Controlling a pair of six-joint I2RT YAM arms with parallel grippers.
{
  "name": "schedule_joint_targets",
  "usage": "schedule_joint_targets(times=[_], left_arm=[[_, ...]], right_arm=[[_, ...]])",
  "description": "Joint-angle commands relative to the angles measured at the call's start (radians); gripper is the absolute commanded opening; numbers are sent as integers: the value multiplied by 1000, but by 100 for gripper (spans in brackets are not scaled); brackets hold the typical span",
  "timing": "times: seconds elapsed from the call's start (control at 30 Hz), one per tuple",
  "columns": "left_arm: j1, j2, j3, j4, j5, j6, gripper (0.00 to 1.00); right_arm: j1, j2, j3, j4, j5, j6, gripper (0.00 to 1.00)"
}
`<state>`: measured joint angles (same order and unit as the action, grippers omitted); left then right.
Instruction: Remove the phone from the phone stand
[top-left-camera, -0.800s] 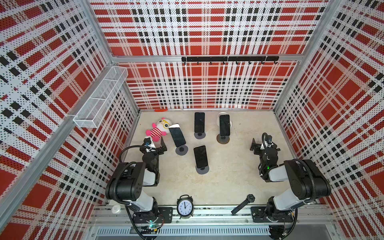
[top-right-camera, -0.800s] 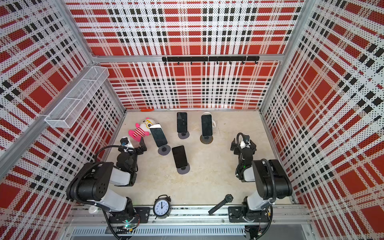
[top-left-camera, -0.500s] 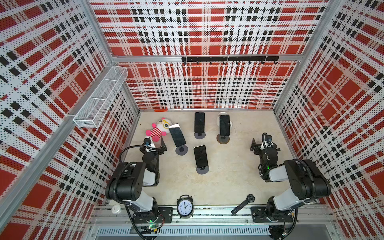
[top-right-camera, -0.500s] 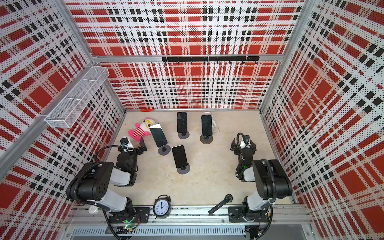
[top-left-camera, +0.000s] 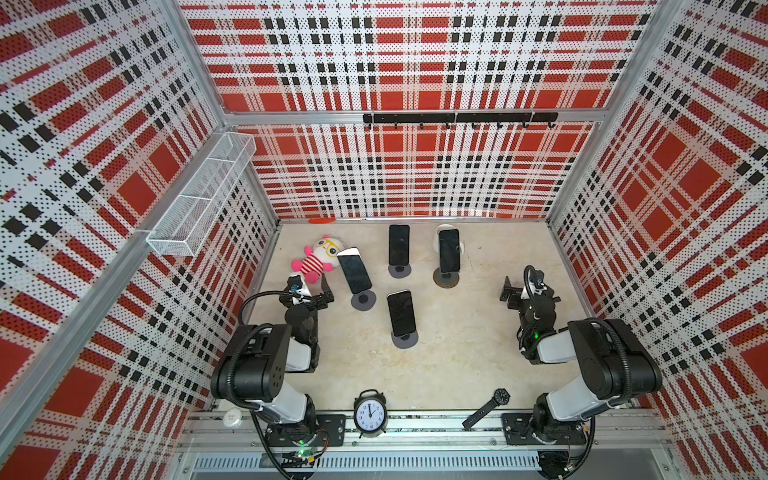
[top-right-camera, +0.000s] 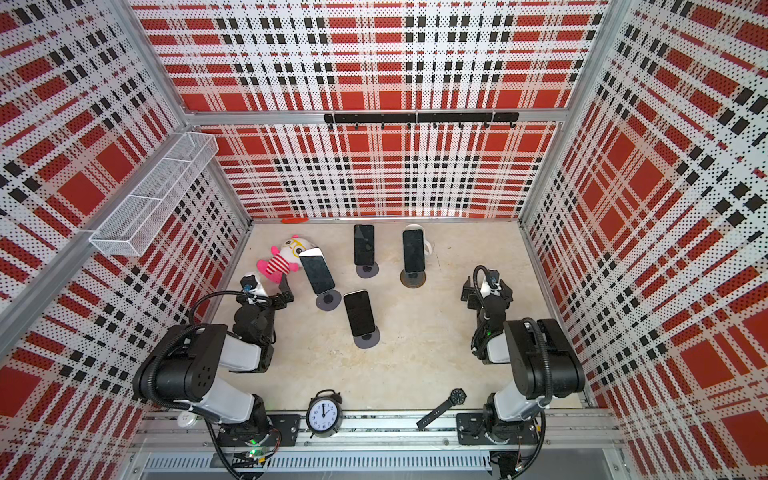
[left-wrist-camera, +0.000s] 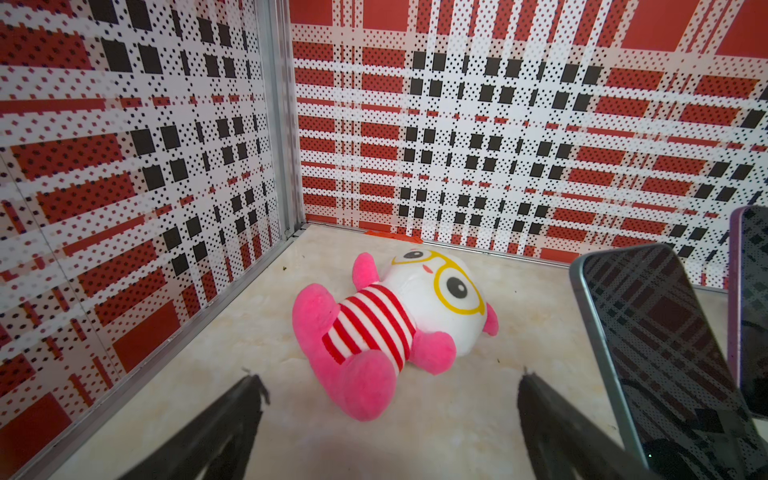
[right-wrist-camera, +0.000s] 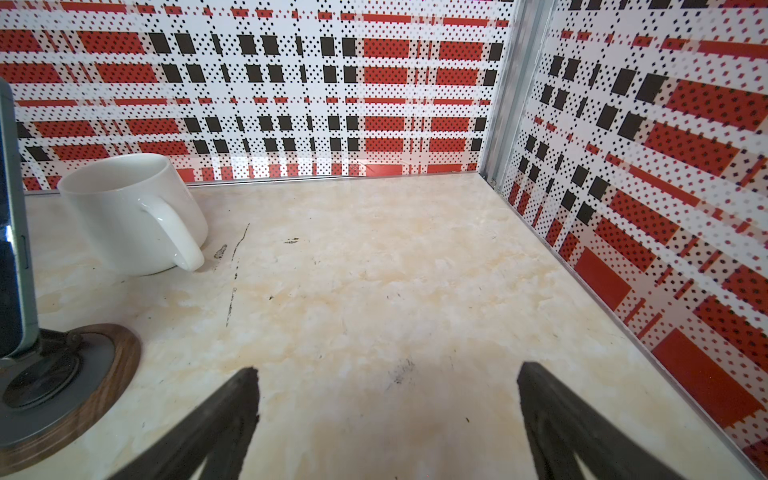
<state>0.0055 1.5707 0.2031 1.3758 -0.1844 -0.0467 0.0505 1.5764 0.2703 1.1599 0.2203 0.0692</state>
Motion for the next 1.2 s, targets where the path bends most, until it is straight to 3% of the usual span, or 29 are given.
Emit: schedule_joint_targets(times=[0.0,0.23,0.37,0.4,0.5,0.57,0.67,0.77,0.87,0.9,0.97,1.07,1.17], left_arm=[[-6,3,9,19,-10,16,98],[-6,-11,-23,69,-39,6,98],[-6,-154,-88,61,-96,-14,98],[-9,-212,-92,3,-112,-30,98],[-9,-400,-97,-172,-163,-92,98],[-9,-529,-91,-310,-196,-146,98],[-12,-701,-49,-548,-198,-226,98],[-24,-824,-1,-709,-184,-347,98],[-22,-908,114,-1034,-223,-581,98],[-10,-931,162,-1188,-218,-728,98],[49,-967,204,-1380,-119,-950,98],[168,-1014,173,-1316,171,-903,98],[185,-1009,204,-1385,222,-827,98]], right_arm=[[5,-4,14,10,-7,-13,100],[7,-9,3,29,18,-6,100],[7,-176,-41,-33,114,29,100],[10,-265,-44,-86,130,31,100],[8,-501,36,-434,249,276,100],[3,-594,106,-648,248,395,100],[-2,-684,157,-806,149,555,100],[-28,-766,86,-716,-46,630,100],[-28,-812,40,-678,-218,668,100],[-22,-805,51,-694,-299,656,100],[21,-777,86,-763,-394,632,100],[167,-724,126,-844,-406,569,100],[362,-660,199,-936,-294,497,100]])
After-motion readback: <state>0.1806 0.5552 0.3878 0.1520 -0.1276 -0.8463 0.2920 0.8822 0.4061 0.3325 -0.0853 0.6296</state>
